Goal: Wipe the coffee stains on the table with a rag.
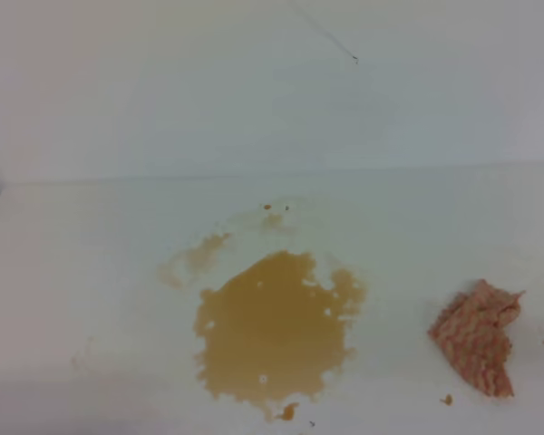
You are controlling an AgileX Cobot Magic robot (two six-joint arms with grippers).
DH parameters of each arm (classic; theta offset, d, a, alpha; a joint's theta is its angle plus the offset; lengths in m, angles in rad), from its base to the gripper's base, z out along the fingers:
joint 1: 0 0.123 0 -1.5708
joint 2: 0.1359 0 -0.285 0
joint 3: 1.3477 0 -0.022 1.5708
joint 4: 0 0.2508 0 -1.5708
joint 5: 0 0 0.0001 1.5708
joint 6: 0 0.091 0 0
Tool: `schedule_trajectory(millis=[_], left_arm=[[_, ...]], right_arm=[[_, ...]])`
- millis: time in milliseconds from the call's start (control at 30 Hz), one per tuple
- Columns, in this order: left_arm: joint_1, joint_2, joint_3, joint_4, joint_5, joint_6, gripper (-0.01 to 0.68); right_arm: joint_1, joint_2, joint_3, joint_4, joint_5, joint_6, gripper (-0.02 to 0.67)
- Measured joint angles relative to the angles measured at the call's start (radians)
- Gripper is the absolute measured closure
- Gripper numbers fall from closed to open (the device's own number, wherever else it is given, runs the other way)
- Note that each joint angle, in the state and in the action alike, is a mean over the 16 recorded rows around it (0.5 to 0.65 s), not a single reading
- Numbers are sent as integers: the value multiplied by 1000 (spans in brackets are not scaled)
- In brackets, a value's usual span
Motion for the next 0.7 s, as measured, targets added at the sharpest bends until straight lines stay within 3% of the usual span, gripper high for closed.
schedule_trajectory(millis=[333, 700], left_arm=[[0, -2, 2, 0, -1, 0, 675], [0, 0, 0, 0, 0, 0, 675]], right_arm=[[0, 323, -219, 75, 163, -84, 652], [1, 778, -476, 194, 290, -345, 651]])
